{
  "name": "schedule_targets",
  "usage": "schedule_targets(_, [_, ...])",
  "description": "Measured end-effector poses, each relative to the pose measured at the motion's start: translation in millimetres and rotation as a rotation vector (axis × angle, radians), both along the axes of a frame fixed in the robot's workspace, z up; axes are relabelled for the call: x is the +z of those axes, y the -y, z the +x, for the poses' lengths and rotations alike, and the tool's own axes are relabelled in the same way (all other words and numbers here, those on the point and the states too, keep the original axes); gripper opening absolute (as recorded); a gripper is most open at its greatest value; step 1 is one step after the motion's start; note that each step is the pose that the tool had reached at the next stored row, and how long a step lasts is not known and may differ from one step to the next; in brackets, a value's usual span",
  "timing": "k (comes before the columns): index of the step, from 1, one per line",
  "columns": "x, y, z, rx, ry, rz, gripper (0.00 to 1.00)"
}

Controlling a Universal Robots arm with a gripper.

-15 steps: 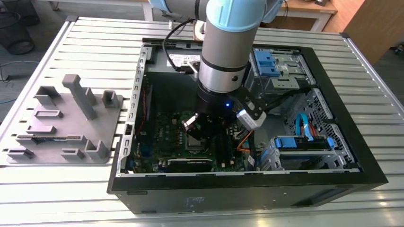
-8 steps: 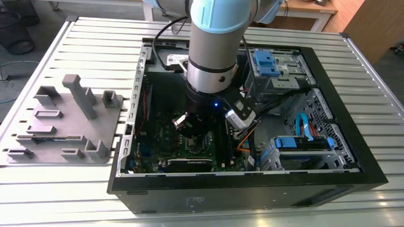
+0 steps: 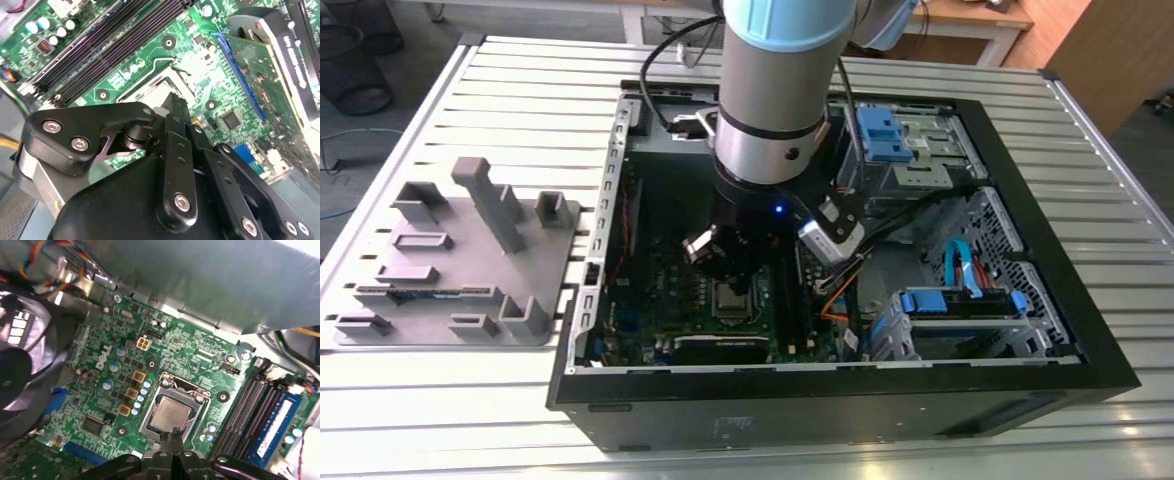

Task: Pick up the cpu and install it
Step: 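Install the first cpu locking lever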

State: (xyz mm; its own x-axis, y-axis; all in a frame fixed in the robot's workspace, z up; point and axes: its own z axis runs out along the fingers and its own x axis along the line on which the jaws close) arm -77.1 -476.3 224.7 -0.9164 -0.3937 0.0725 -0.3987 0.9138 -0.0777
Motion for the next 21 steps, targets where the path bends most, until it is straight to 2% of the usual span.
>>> schedule_targets(3, [6.0,0.0,0.0,0.000,0.0000,0.0102,0.11])
schedule_targets(7, [11.0,0.0,0.0,0.000,0.0000,0.0135,0.11])
schedule_targets(10, [11.3,0.0,-0.3,0.000,0.0007,0.0144,0.11])
schedule_targets(14, [11.3,0.0,-3.5,0.000,0.0086,0.0185,0.11])
schedule_targets(21, [11.3,0.0,-3.9,0.000,0.0088,0.0185,0.11])
